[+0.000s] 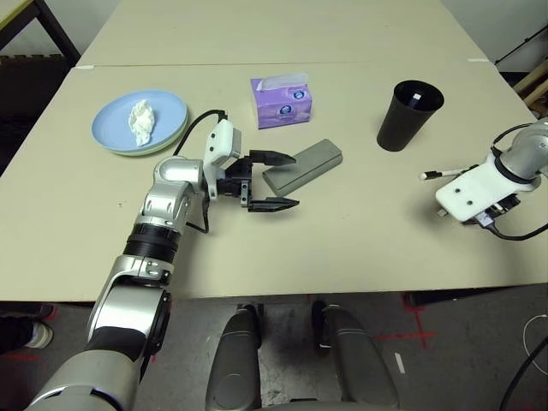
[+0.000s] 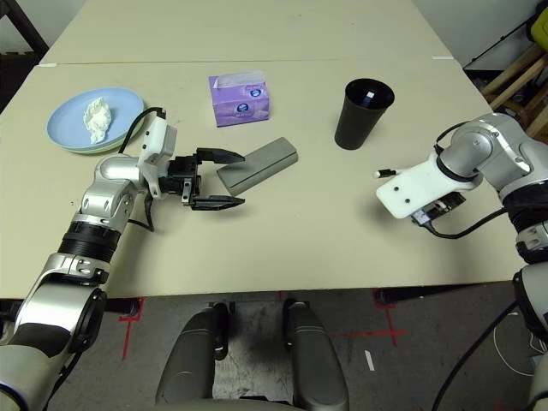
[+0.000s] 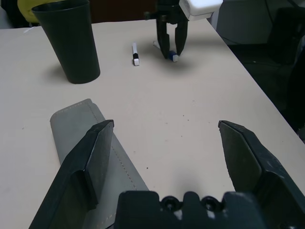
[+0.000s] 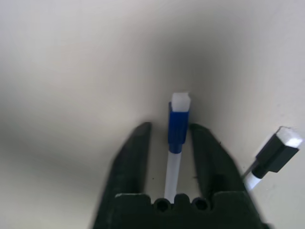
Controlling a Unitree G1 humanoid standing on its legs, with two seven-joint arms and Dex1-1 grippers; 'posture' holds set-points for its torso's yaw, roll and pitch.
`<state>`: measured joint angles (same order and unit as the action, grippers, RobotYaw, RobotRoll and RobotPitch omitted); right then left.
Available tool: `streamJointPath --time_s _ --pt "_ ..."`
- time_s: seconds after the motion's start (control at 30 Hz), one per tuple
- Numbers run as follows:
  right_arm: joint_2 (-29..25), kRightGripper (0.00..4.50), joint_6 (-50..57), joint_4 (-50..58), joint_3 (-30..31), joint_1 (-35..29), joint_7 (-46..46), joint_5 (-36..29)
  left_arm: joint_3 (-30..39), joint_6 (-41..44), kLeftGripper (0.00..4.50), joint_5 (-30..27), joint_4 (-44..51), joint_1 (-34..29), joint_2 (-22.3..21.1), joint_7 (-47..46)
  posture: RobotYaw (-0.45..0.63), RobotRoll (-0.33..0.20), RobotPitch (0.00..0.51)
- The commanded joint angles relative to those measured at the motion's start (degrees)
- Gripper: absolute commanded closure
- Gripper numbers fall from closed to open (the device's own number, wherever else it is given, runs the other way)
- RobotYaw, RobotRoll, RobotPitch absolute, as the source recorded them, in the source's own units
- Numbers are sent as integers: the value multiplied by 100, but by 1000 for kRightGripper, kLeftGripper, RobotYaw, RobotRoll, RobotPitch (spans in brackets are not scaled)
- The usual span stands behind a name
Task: Organize and tidy the items on the table.
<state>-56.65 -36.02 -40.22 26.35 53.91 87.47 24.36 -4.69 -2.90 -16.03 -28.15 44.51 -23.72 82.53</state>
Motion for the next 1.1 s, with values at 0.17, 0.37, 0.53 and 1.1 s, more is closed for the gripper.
streamJointPath --time_s 0.17,0.37,0.53,1.1 --pt "49 4165 211 220 -4 -219 137 -134 -59 -11 0 -21 18 -11 -25 50 81 0 246" --pt "44 4165 1348 790 -80 -107 489 -1267 -64 -52 0 -1 -43 28 -11 50 78 0 237" --pt "520 4165 3824 1630 -941 -61 411 -3055 -66 -56 0 2 -41 24 -17 53 76 0 231" --pt "3674 4165 3741 3100 -4103 -1320 -5182 -4432 -109 -91 0 27 -88 63 6 59 60 0 216"
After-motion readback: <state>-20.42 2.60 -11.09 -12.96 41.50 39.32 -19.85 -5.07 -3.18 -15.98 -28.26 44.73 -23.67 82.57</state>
